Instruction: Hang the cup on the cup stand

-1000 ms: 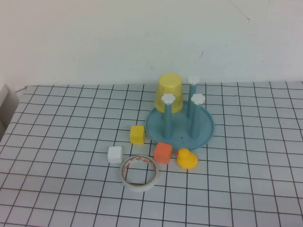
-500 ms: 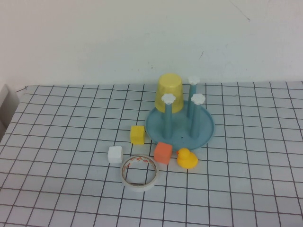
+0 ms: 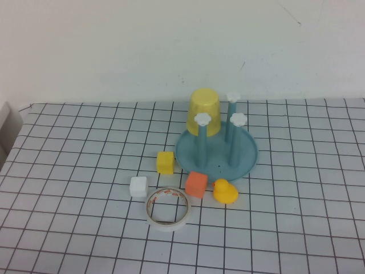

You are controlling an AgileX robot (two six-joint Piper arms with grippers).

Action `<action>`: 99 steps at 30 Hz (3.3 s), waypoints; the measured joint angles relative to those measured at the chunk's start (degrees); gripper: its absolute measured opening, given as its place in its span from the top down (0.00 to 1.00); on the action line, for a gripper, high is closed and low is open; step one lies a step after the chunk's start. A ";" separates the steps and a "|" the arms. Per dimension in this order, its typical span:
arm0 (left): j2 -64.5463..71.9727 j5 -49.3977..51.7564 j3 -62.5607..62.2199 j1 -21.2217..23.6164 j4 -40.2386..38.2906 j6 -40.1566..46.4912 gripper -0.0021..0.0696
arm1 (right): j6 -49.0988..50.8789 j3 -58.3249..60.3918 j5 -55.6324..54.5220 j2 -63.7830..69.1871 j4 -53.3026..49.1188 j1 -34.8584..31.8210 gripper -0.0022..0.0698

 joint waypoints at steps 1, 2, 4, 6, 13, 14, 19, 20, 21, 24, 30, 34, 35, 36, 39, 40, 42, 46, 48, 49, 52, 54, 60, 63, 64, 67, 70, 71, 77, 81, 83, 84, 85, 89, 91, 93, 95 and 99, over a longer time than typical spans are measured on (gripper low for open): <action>-0.63 -0.26 0.00 -0.11 1.01 0.10 0.97 | 0.00 0.00 0.00 0.00 0.00 0.00 0.97; -1.26 -0.27 0.00 -0.26 1.69 0.21 0.97 | 0.00 0.00 0.00 0.00 0.00 0.00 0.97; -1.91 0.88 0.00 -1.06 2.26 0.67 0.97 | 0.09 0.00 0.00 0.00 0.00 0.00 0.97; -2.17 2.52 0.00 -2.19 2.50 1.63 0.97 | 0.09 0.00 0.00 0.00 0.00 0.00 0.97; -2.29 8.44 0.00 -6.16 2.30 10.13 0.97 | 0.09 0.00 0.00 0.00 0.00 0.00 0.97; -2.29 9.40 0.00 -6.24 1.84 10.36 0.97 | 0.09 0.00 0.00 0.00 0.00 0.00 0.97; -2.29 13.19 0.00 -6.24 0.16 10.92 0.97 | 0.09 0.00 0.00 0.00 0.00 0.00 0.97; -2.29 13.58 0.00 -6.24 -0.26 11.02 0.97 | 0.09 0.00 0.00 0.00 0.00 0.00 0.97; -2.29 14.00 0.00 -6.24 -0.53 10.96 0.97 | 0.09 0.00 0.00 0.00 0.00 0.00 0.97; -2.29 14.80 -0.11 -6.24 -1.75 10.96 0.97 | 0.13 0.00 0.00 0.00 0.00 0.00 0.97; -2.29 14.89 -0.11 -6.24 -1.97 11.05 0.97 | 0.13 0.00 0.00 0.00 0.00 0.00 0.97; -2.29 15.03 -0.11 -6.24 -2.11 11.05 0.97 | 0.13 0.00 0.00 0.00 0.00 0.00 0.97; -2.29 15.03 -0.11 -6.24 -2.21 11.05 0.97 | 0.13 0.00 0.00 0.00 0.00 0.00 0.97; -2.29 15.03 -0.11 -6.24 -2.15 11.05 0.97 | 0.13 0.00 0.00 0.00 0.00 0.00 0.97; -2.29 15.03 -0.11 -6.24 -2.15 11.05 0.97 | 0.13 0.00 0.00 0.00 0.00 0.00 0.97; -2.29 15.03 -0.11 -6.24 -2.15 11.05 0.97 | 0.13 0.00 0.00 0.00 0.00 0.00 0.97; -2.29 15.03 -0.11 -6.24 -2.15 11.05 0.97 | 0.13 0.00 0.00 0.00 0.00 0.00 0.97; -2.29 15.07 -0.11 -6.29 -2.15 11.05 0.97 | 0.13 0.00 0.00 0.00 0.00 0.00 0.97; -2.29 15.07 -0.11 -6.29 -2.15 11.05 0.97 | 0.13 0.00 0.00 0.00 0.00 0.00 0.97; -2.29 15.07 -0.11 -6.29 -2.15 11.05 0.97 | 0.13 0.00 0.00 0.00 0.00 0.00 0.97; -2.29 15.07 -0.11 -6.29 -2.24 11.05 0.97 | 0.13 0.00 0.00 0.00 0.00 0.00 0.97; -2.29 15.07 -0.11 -6.29 -2.24 11.05 0.97 | 0.13 0.00 0.00 0.00 0.00 0.00 0.97; -2.29 15.07 -0.11 -6.29 -2.24 11.05 0.97 | 0.13 0.00 0.00 0.00 0.00 0.00 0.97; -2.29 15.07 -0.11 -6.29 -2.24 11.05 0.97 | 0.22 0.00 0.00 0.00 0.00 0.00 0.97; -2.29 15.07 -0.11 -6.29 -2.24 11.05 0.97 | 0.22 0.00 0.00 0.00 0.00 0.00 0.97; -2.29 15.07 -0.11 -6.29 -2.24 11.19 0.97 | 0.22 0.00 0.00 0.00 0.00 0.00 0.97; -2.29 15.07 -0.11 -6.29 -2.24 11.19 0.97 | 0.22 0.00 0.00 0.00 0.00 0.00 0.97; -2.29 15.07 -0.11 -6.29 -2.24 11.19 0.97 | 0.22 0.00 0.00 0.00 0.00 0.00 0.97; -2.29 15.07 -0.11 -6.29 -2.24 11.19 0.97 | 0.22 0.00 0.00 0.00 0.00 0.00 0.97; -2.29 15.17 -0.11 -6.29 -2.24 11.19 0.97 | 0.22 0.00 0.00 0.00 0.00 0.00 0.97; -2.29 15.17 -0.11 -6.29 -2.24 11.19 0.97 | 0.22 0.00 0.00 0.00 0.00 0.00 0.97; -2.29 15.17 -0.11 -6.29 -2.24 11.19 0.97 | 0.22 0.00 0.00 0.00 0.00 0.00 0.97; -2.29 15.17 -0.11 -6.29 -2.24 11.19 0.97 | 0.22 0.00 0.00 0.00 0.00 0.00 0.97; -2.29 15.17 -0.11 -6.29 -2.28 11.19 0.97 | 0.22 0.00 0.00 0.00 0.00 0.00 0.97; -2.29 15.17 -0.11 -6.29 -2.37 11.19 0.97 | 0.22 0.00 0.00 0.00 0.00 0.00 0.97; -2.29 15.17 -0.11 -6.29 -2.37 11.19 0.97 | 0.22 0.00 0.00 0.00 0.00 0.00 0.97; -2.29 15.21 -0.11 -6.29 -2.37 11.19 0.97 | 0.22 0.00 0.00 0.00 0.00 0.00 0.97; -2.29 15.21 -0.11 -6.29 -2.37 11.19 0.97 | 0.22 0.00 0.00 0.00 0.00 0.00 0.97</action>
